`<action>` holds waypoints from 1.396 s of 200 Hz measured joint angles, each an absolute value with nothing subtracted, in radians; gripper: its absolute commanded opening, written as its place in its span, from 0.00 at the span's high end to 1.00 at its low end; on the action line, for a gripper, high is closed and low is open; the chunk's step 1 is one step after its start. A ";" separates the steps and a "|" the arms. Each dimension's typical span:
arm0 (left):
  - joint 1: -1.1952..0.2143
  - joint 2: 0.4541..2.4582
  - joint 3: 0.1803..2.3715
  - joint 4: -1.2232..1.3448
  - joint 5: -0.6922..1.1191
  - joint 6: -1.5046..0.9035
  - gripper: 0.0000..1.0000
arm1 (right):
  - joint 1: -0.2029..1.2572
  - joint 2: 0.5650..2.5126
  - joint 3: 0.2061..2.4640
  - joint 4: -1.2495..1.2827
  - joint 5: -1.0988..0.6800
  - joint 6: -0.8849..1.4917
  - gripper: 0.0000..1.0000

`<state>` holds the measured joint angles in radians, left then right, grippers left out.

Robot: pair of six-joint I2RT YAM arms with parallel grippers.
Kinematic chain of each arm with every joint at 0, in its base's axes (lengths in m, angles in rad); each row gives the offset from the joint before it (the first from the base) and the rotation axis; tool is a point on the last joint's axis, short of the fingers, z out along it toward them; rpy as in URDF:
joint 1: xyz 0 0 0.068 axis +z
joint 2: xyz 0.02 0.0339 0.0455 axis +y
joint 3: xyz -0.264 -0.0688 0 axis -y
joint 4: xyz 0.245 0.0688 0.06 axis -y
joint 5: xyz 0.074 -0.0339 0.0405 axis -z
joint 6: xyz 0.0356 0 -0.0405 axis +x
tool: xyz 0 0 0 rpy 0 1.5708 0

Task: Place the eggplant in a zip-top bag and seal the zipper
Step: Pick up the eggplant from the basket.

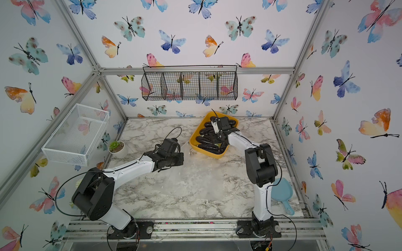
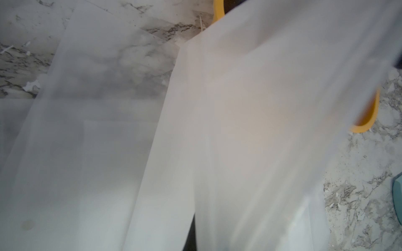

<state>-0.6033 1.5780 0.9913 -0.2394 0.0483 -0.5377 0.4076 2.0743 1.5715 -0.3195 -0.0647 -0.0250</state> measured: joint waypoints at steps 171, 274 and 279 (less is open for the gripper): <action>-0.584 1.604 0.993 -0.246 0.094 -0.520 0.93 | 0.438 2.235 1.723 -0.406 -0.260 -0.248 0.44; -0.580 1.604 1.035 -0.294 0.114 -0.513 0.83 | 0.491 2.248 1.717 -0.383 -0.166 -0.286 0.55; -0.578 1.604 1.039 -0.297 0.117 -0.513 0.83 | 0.492 2.246 1.713 -0.377 -0.157 -0.289 0.59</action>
